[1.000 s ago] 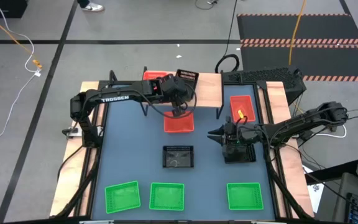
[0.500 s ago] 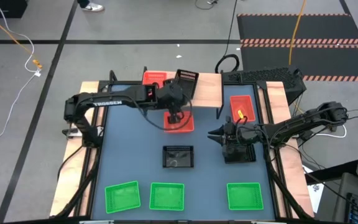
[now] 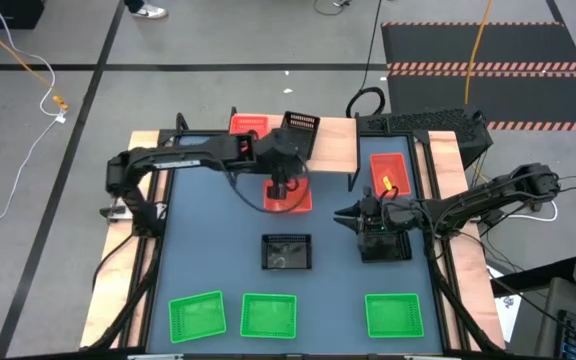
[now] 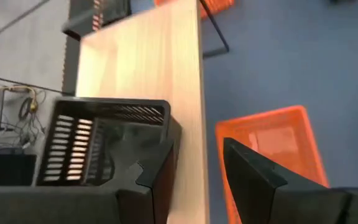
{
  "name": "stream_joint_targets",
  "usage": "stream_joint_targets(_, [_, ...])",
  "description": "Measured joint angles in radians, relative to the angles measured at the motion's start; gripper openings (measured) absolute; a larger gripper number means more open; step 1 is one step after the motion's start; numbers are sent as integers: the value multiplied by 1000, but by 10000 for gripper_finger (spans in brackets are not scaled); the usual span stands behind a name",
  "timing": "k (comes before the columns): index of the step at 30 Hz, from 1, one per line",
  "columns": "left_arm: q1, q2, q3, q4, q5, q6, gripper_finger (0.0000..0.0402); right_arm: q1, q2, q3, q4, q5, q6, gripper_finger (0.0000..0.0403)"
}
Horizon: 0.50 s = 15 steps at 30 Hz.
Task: Stack baskets on shelf by color
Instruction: Put the left black bin on the shelf
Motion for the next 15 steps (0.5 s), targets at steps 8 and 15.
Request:
stream_joint_targets(8, [81, 66, 0, -12, -1, 42, 140, 0, 0, 0, -18, -2, -3, 80])
stream_joint_targets(15, [129, 65, 0, 18, -4, -2, 138, 0, 0, 0, -27, -2, -8, 80])
